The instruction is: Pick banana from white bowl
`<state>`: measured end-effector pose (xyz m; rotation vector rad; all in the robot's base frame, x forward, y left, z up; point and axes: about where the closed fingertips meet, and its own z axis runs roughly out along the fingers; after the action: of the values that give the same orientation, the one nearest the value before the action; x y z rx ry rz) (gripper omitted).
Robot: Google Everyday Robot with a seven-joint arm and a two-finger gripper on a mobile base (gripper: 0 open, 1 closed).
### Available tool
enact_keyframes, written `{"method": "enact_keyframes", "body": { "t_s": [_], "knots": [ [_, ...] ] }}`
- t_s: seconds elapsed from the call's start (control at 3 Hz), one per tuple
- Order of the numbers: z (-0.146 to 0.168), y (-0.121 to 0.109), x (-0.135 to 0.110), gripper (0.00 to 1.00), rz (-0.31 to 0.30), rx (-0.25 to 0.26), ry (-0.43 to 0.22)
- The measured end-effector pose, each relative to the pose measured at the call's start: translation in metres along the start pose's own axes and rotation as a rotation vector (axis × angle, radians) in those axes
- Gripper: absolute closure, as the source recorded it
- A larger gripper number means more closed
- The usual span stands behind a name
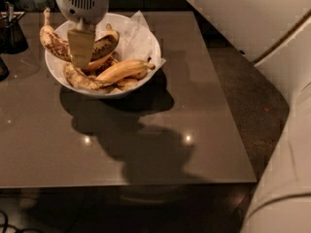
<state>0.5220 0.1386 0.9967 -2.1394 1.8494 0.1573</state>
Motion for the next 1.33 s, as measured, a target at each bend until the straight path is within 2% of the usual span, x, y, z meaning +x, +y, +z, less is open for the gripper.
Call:
{"method": "enact_keyframes", "body": {
  "t_s": [0.67, 1.0, 1.33],
  "knots": [
    [0.02, 0.037, -0.029, 1.0, -0.065, -0.098, -0.019],
    [0.029, 0.05, -0.034, 1.0, -0.067, -0.145, -0.016],
    [0.029, 0.05, -0.034, 1.0, -0.067, -0.145, -0.016]
  ]
}}
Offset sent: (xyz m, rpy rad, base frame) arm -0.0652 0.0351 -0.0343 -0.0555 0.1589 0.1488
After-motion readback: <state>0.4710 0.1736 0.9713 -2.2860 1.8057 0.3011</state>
